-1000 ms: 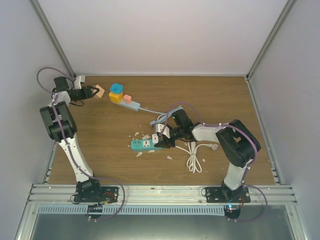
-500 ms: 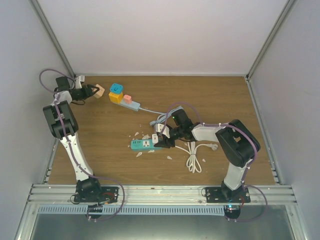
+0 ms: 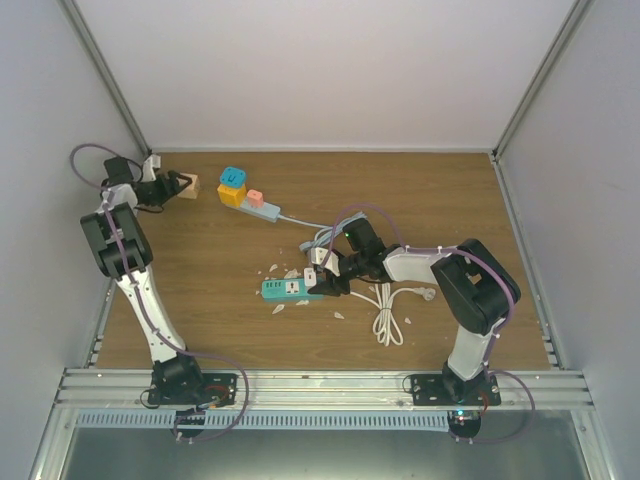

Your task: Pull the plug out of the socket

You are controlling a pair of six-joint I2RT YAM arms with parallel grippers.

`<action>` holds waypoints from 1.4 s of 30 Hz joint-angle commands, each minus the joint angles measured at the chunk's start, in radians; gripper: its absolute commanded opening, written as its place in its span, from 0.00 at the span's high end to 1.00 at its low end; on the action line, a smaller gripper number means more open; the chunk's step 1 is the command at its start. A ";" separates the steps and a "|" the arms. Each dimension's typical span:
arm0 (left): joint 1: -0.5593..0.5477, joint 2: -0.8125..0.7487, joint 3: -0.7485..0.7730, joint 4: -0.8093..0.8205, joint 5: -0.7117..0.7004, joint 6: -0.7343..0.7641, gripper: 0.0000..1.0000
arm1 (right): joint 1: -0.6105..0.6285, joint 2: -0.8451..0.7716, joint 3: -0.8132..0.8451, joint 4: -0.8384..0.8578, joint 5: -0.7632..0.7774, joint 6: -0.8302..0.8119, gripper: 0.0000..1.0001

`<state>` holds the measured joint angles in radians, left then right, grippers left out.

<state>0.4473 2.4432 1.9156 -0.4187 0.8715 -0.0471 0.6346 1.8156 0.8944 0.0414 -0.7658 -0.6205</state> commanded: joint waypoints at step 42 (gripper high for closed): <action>-0.593 -1.016 -0.924 -0.119 -0.024 0.921 0.04 | -0.081 -0.104 -0.129 0.042 -0.046 -0.009 0.20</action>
<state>-0.0498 1.4704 1.0672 -0.6518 0.8742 0.8261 0.5770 1.7287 0.7841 0.0315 -0.7666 -0.6239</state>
